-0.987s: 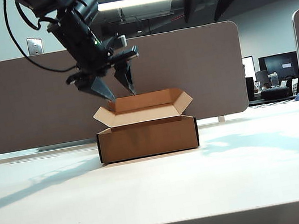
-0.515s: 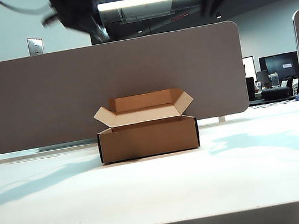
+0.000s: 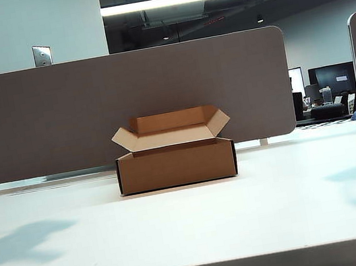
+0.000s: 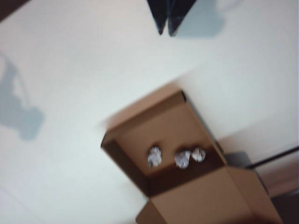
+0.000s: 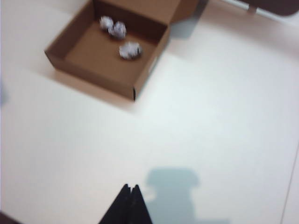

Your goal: Pick up all the paper balls on the table and put them in the paper box.

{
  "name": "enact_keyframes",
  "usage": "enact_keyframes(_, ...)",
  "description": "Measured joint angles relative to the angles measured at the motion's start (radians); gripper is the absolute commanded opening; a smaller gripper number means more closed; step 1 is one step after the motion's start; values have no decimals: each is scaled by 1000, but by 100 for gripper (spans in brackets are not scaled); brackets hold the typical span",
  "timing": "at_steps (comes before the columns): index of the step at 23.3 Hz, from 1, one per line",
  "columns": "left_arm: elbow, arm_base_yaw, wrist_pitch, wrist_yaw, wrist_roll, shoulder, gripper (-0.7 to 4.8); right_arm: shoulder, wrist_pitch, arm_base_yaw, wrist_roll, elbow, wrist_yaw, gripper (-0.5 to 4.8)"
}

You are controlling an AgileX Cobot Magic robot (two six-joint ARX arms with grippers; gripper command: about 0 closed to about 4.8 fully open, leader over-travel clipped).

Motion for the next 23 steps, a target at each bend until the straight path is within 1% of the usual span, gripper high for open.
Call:
enact_keyframes(1, -58, -10, 1, -19, 0, -61, -6, -41, -1, 0, 0, -46, 0, 8)
enact_keyframes(2, -150, -25, 10, -55, -8, -164, -6, -152, -1, -1, 3, -154, 2, 8)
enact_keyframes(3, -207, -30, 21, -75, -22, -225, -6, -212, -3, 0, 11, -206, 1, 8)
enact_keyframes(4, -295, -30, 16, -101, -45, -322, -6, -330, 48, 0, 32, -321, 1, 8)
enact_keyframes(5, -347, -30, 16, -113, -58, -380, -6, -397, 73, 0, 40, -392, 2, 8)
enact_keyframes(6, -448, -30, 37, -130, -77, -480, -6, -506, 114, 0, 48, -506, 6, 8)
enact_keyframes(7, -508, -30, 58, -132, -79, -532, -6, -572, 158, 0, 51, -574, 8, 8)
enact_keyframes(8, -596, -30, 126, -142, -80, -613, -6, -686, 293, -1, 55, -689, 18, 8)
enact_keyframes(9, -660, -30, 199, -153, -80, -665, -5, -734, 371, -1, 59, -739, 34, 8)
enact_keyframes(10, -747, -30, 288, -179, -80, -724, -5, -791, 498, 0, 63, -808, 64, 8)
enact_keyframes(11, -815, -30, 345, -194, -83, -757, -6, -840, 581, -1, 65, -867, 79, 8)
enact_keyframes(12, -886, -29, 372, -204, -94, -775, -6, -889, 635, -1, 68, -929, 82, 8)
enact_keyframes(13, -917, -29, 369, -214, -108, -782, -6, -905, 644, -1, 71, -956, 80, 8)
enact_keyframes(14, -972, -30, 402, -262, -134, -796, -6, -922, 644, 0, 81, -995, 79, 8)
enact_keyframes(15, -1010, -29, 439, -278, -137, -809, -6, -932, 644, 0, 91, -1016, 79, 8)
enact_keyframes(16, -1073, -27, 510, -282, -132, -840, -6, -948, 662, -1, 101, -1055, 79, 8)
enact_keyframes(18, -1192, -29, 666, -257, -98, -902, -6, -972, 752, 0, 105, -1147, 76, 8)
enact_keyframes(20, -1284, -29, 767, -213, -89, -968, -6, -990, 836, 0, 117, -1229, 46, 8)
enact_keyframes(23, -1355, -29, 763, -200, -90, -1058, -6, -1008, 902, 0, 130, -1301, 27, 9)
